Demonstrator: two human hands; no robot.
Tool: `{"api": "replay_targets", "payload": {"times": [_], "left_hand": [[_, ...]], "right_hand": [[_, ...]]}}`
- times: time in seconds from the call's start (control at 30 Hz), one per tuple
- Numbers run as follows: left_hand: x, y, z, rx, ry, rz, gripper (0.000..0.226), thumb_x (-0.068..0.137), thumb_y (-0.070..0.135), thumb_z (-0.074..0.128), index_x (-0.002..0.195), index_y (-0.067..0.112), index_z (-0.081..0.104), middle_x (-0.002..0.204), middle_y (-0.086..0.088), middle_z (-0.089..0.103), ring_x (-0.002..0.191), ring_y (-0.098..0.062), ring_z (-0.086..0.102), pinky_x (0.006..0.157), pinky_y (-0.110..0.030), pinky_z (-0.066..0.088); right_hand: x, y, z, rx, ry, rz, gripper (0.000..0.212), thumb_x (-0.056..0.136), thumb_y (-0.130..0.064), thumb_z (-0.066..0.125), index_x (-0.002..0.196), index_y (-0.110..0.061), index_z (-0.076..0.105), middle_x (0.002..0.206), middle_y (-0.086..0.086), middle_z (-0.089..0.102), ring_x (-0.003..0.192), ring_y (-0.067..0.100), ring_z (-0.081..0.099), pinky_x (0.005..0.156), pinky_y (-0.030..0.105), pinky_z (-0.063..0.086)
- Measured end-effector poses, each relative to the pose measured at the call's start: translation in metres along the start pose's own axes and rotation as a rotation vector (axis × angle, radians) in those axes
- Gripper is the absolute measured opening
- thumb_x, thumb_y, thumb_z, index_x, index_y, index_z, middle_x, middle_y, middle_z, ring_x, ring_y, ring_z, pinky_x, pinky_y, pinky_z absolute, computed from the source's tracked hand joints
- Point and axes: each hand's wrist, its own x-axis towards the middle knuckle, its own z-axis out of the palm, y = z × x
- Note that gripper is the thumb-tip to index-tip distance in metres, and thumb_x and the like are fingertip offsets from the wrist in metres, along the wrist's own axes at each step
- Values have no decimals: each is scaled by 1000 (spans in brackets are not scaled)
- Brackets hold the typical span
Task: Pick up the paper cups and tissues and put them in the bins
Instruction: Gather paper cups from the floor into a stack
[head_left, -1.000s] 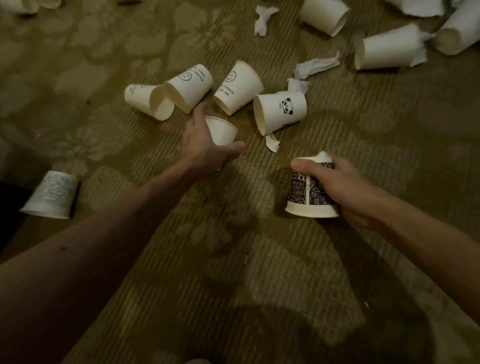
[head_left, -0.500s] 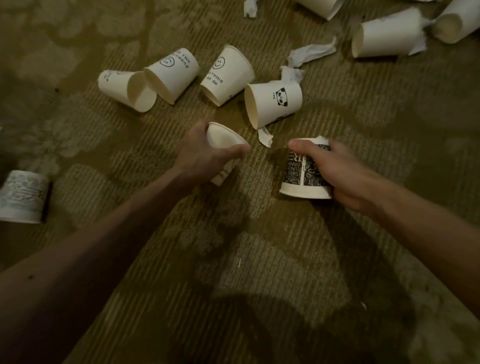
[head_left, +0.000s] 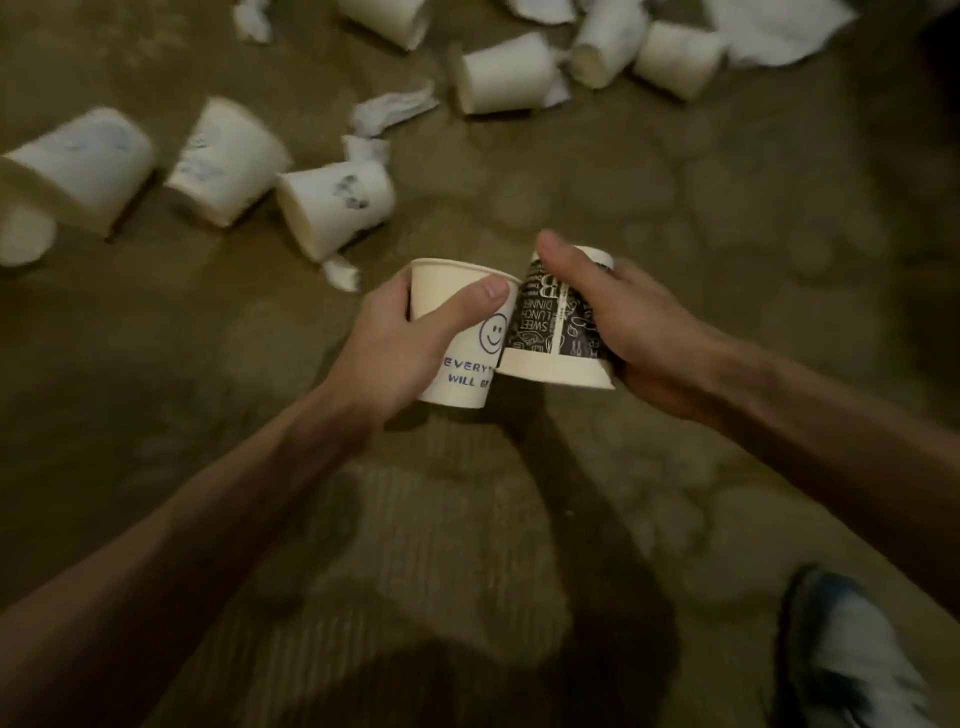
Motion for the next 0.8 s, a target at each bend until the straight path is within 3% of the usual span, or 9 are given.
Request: {"api": "replay_targets", "payload": {"times": [0.07, 0.17, 0.3, 0.4, 0.47, 0.6, 0.8], "left_hand": [[-5, 16, 37, -11, -141, 39, 49, 69, 51, 82, 105, 21, 67, 90, -1, 77, 82, -18, 75, 63, -34, 61], [-20, 52, 95, -10, -368, 60, 53, 64, 49, 71, 103, 14, 64, 80, 0, 77, 70, -13, 74, 53, -24, 56], [-48, 101, 158, 76, -560, 178, 58, 62, 53, 70, 105, 15, 66, 90, -3, 77, 81, -17, 75, 63, -30, 60], [-71, 123, 200, 111, -654, 261, 57, 68, 53, 74, 111, 16, 66, 96, -2, 77, 89, -19, 74, 71, -32, 60], [-88, 131, 227, 156, -698, 320, 57, 69, 54, 73, 112, 17, 67, 98, -1, 77, 90, -17, 74, 71, -28, 60], [-130, 138, 292, 265, -792, 435, 47, 67, 56, 70, 99, 22, 70, 93, 6, 77, 85, -9, 74, 65, -18, 56], [-196, 147, 415, 411, -945, 605, 35, 56, 60, 67, 81, 36, 73, 83, 16, 76, 75, -1, 72, 56, -8, 50]], "right_hand": [[-33, -8, -36, -9, 111, -14, 73, 83, -58, 64, 127, -1, 51, 104, 12, 74, 90, 22, 73, 73, 33, 57], [-91, -23, -87, 31, 247, -30, 77, 77, -60, 66, 129, -5, 50, 103, 9, 75, 91, 21, 73, 77, 34, 58], [-165, -39, -139, 63, 329, -140, 51, 85, -54, 59, 105, -7, 66, 96, 9, 76, 88, 22, 74, 73, 30, 60], [-210, -38, -174, 96, 392, -244, 44, 83, -49, 61, 98, -8, 67, 87, 6, 77, 79, 19, 75, 60, 23, 57], [-235, -33, -200, 141, 436, -320, 47, 78, -47, 65, 102, -7, 66, 88, 8, 77, 80, 21, 75, 60, 25, 57], [-291, -7, -260, 172, 523, -435, 48, 71, -47, 67, 100, -8, 68, 88, 8, 76, 81, 22, 75, 62, 27, 57], [-401, 45, -360, 173, 621, -440, 44, 70, -49, 64, 87, -9, 71, 87, 9, 76, 79, 22, 75, 66, 30, 59]]}}
